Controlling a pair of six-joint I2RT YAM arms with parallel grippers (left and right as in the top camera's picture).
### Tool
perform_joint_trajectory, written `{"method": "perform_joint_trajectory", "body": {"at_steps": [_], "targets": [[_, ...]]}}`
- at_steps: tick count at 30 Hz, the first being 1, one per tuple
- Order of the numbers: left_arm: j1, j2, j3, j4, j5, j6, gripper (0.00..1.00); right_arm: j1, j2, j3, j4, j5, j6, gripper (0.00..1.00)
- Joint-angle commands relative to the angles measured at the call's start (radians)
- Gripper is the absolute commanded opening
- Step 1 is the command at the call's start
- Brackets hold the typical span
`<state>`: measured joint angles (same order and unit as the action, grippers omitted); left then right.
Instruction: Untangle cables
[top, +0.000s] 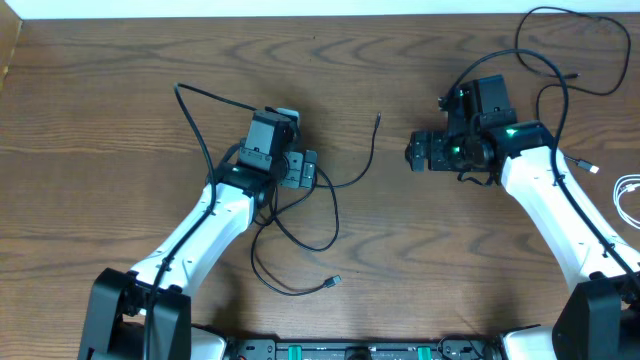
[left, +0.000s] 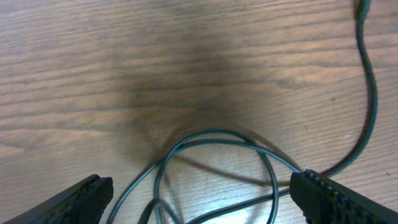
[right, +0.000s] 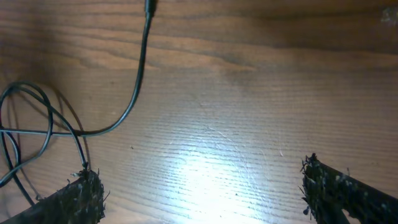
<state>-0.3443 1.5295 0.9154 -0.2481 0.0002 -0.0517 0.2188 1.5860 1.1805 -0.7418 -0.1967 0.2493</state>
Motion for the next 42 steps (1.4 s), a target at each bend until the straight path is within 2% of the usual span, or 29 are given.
{"method": "perform_joint_trajectory", "body": {"at_steps": [1,4,7,11,13,16,19,28,29,30,31,32,36,37,42], "targets": [[0.0,-0.072,0.17,-0.15,-0.091,-0.044,0.98,-0.025,-0.004,-0.005,-0.026,-0.007,0.005,0.99],[0.001,-0.122,0.259,-0.298,-0.097,-0.106,0.98,-0.037,-0.004,-0.005,-0.042,-0.004,0.005,0.99],[0.0,-0.168,0.269,-0.405,-0.075,-0.213,0.98,-0.043,-0.004,-0.005,-0.057,-0.004,0.005,0.99],[0.0,-0.154,0.258,-0.509,-0.042,-0.212,0.98,-0.042,-0.004,-0.005,-0.063,-0.004,0.005,0.99],[0.001,-0.135,0.241,-0.508,-0.045,-0.216,0.98,-0.042,-0.004,-0.005,-0.063,-0.004,0.005,0.99],[0.001,-0.081,0.197,-0.477,-0.047,-0.288,0.98,-0.042,-0.004,-0.005,-0.064,-0.005,0.005,0.99],[0.0,0.011,0.146,-0.463,-0.113,-0.386,0.98,-0.042,-0.004,-0.005,-0.078,-0.004,0.004,0.99],[-0.036,0.203,0.132,-0.391,-0.072,-0.399,0.98,-0.042,-0.004,-0.005,-0.082,0.003,0.005,0.99],[-0.042,0.22,0.132,-0.38,-0.048,-0.4,0.96,-0.042,-0.004,-0.005,-0.085,0.003,0.005,0.99],[-0.049,0.24,0.132,-0.369,-0.016,-0.4,0.88,-0.042,-0.004,-0.005,-0.089,0.003,0.004,0.99],[-0.056,0.255,0.132,-0.361,0.005,-0.4,0.75,-0.042,-0.004,-0.005,-0.091,0.004,0.004,0.99],[-0.066,0.27,0.132,-0.353,0.018,-0.41,0.52,-0.042,-0.004,-0.005,-0.092,0.007,0.004,0.99],[-0.083,0.275,0.132,-0.347,0.015,-0.426,0.12,-0.042,-0.004,-0.005,-0.083,0.011,0.004,0.99],[-0.085,0.274,0.132,-0.343,0.015,-0.433,0.08,-0.042,-0.004,-0.005,-0.079,0.011,0.003,0.99],[-0.085,0.271,0.132,-0.319,0.016,-0.455,0.08,-0.042,-0.004,-0.005,-0.058,0.015,-0.008,0.99]]}}
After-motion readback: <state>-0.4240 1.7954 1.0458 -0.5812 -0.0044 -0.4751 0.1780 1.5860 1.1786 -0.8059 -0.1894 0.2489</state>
